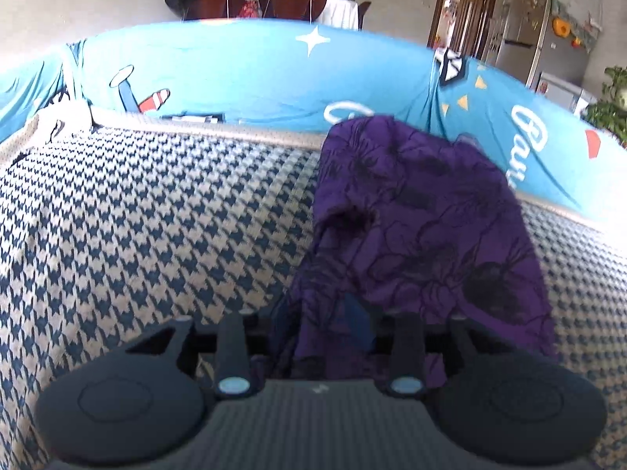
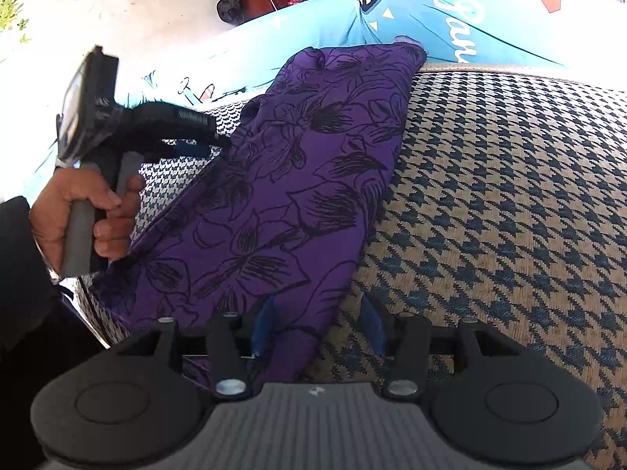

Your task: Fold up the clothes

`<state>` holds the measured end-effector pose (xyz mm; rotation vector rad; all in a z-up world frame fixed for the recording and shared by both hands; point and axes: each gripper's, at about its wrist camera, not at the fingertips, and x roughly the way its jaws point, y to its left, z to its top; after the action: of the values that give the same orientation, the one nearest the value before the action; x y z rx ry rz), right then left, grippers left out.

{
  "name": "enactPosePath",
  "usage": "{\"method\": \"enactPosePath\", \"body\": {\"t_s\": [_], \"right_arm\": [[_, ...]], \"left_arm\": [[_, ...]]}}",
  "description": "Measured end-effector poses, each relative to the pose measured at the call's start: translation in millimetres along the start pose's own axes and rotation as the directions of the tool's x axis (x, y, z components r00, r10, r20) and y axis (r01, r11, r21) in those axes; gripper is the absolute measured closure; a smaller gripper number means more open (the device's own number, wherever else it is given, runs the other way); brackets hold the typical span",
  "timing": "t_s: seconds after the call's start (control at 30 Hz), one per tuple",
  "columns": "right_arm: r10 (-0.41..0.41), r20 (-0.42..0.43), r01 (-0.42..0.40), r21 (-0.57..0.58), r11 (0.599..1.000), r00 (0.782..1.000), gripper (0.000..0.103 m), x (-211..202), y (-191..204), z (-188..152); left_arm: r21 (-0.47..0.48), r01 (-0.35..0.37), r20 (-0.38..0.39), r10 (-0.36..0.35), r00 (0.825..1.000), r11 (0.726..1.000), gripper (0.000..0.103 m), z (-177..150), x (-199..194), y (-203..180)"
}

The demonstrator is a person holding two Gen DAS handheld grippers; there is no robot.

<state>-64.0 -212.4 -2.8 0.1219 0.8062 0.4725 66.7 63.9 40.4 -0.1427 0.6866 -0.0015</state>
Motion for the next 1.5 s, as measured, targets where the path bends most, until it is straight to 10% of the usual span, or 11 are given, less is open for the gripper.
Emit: {"method": "enactPosePath", "body": {"t_s": [0.9,1.13,1.5], "right_arm": [[0.009,0.003,-0.009,-0.072,0.997,1.0,0.036,1.3,7.0,-4.3],[0.01,0.005,-0.01,-0.083,0.996,1.0,0.035,0.5,6.3,-6.0],[0.007,0.017,-0.006,-0.075,0.997,1.0,0.035,-0.6,5.0,-6.3]], "left_arm": [[-0.009,-0.076,-0.021,0.076,0.997,0.997,0.051,29.0,79.9,-6.5],[-0.047,-0.105,-0.038,0.103,0.994,0.993,0.02,27.3,92.6,5.9],[-0.003,-0.085,-0.019,0.085,0.996,0.996,0.031,23.2,54.2,-3.4]]}}
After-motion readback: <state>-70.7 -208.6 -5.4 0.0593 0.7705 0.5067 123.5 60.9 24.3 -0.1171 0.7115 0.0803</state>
